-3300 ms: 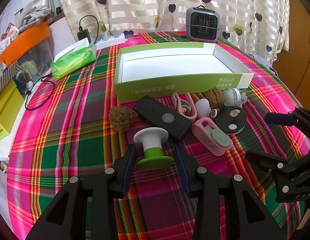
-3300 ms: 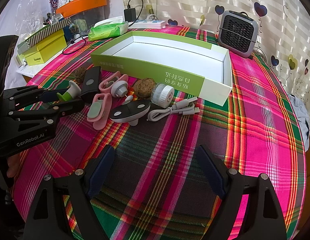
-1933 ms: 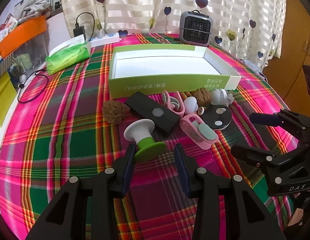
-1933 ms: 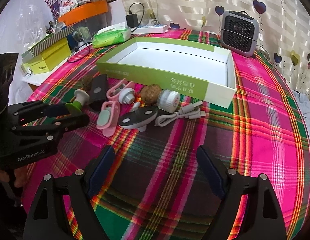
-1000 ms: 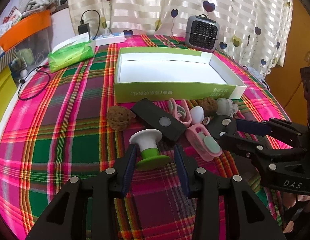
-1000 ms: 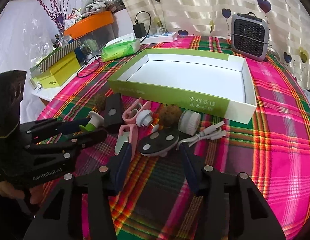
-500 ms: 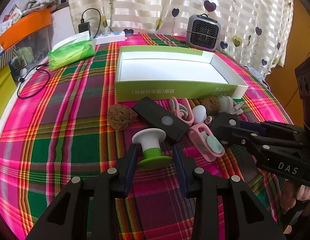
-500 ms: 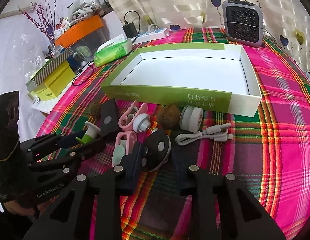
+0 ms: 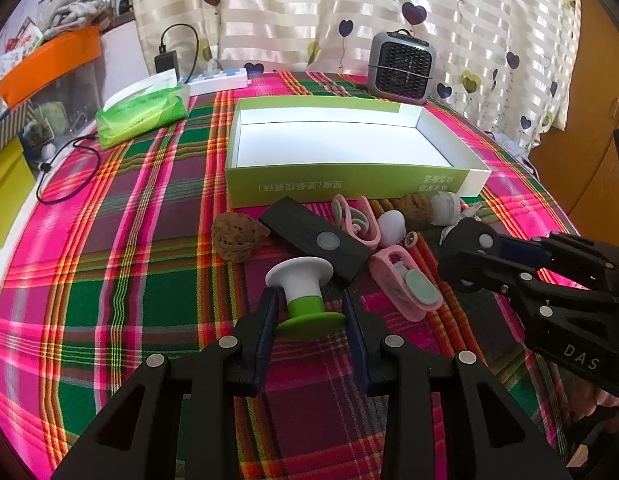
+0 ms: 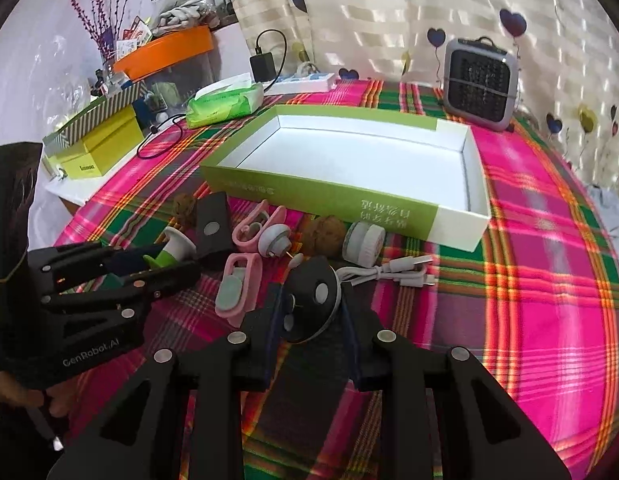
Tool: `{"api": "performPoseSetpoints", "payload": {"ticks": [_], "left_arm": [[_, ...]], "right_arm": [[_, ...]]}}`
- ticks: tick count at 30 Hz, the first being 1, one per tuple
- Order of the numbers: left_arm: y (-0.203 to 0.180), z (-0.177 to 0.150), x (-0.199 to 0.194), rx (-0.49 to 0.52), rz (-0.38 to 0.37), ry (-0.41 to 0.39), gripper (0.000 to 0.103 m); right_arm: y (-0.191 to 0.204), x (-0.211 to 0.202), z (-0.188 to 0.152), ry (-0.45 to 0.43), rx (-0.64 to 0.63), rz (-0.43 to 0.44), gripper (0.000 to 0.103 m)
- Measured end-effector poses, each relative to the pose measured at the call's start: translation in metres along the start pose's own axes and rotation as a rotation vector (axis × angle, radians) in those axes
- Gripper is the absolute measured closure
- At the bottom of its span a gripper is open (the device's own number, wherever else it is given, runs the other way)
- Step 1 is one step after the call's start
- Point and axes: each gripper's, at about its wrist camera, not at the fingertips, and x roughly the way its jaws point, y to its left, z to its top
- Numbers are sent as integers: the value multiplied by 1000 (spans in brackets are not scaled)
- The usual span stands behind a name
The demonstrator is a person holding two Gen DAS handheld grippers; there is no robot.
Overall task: Organize objects
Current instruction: 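Close the right tool on the black dotted disc, then carry the spool with the left tool while the right tool carries the disc over the box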
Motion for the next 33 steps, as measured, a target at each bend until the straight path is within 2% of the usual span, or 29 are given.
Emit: {"api": "performPoseSetpoints", "payload": {"ticks": [16,33], "left_arm": [[-19,-3,-24,45,-3,-54,72],[-27,3,-36,54,-12,-96,72]], "right_arm": [[2,-29,-3,-80,-55,-72,75],[4,-38,0,-103,-67,-52,75]]}}
